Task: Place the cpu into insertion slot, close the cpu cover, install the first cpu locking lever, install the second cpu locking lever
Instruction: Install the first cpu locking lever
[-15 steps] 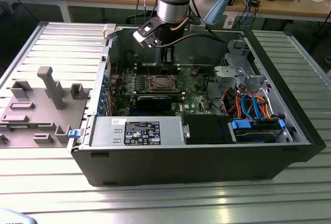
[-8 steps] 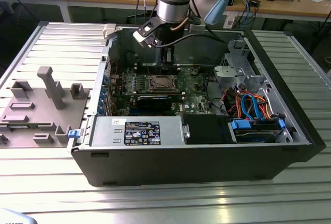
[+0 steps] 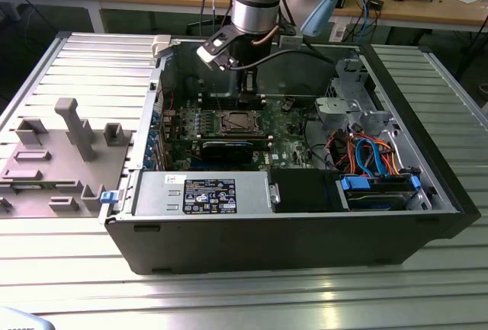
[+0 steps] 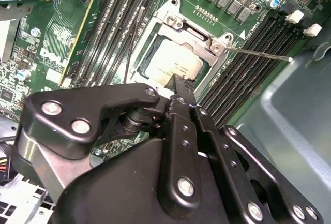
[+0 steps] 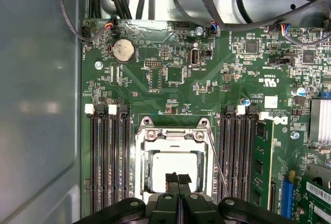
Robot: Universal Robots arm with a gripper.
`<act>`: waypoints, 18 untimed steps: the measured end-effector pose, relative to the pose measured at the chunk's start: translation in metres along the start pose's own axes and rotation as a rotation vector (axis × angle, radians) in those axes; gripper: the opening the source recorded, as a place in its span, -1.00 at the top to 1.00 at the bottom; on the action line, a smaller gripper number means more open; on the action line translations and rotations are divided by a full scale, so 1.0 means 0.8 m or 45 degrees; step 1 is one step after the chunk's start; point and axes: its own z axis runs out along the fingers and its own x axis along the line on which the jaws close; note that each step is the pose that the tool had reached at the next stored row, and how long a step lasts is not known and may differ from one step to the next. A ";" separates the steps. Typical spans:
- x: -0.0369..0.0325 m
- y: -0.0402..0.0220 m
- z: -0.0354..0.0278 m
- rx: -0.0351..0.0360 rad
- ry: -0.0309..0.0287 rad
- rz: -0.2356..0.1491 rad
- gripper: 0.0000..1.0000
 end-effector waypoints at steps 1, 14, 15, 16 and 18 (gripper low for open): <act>0.0000 0.0000 0.0000 -0.0005 -0.0003 -0.008 0.79; 0.0000 0.0000 0.0000 -0.0059 -0.0049 -0.121 0.79; 0.0000 0.0000 0.0000 -0.0061 -0.0051 -0.127 0.79; 0.0000 0.0000 0.0000 -0.0064 -0.0055 -0.133 0.79; 0.0000 0.0000 0.0000 -0.0073 -0.0060 -0.149 0.79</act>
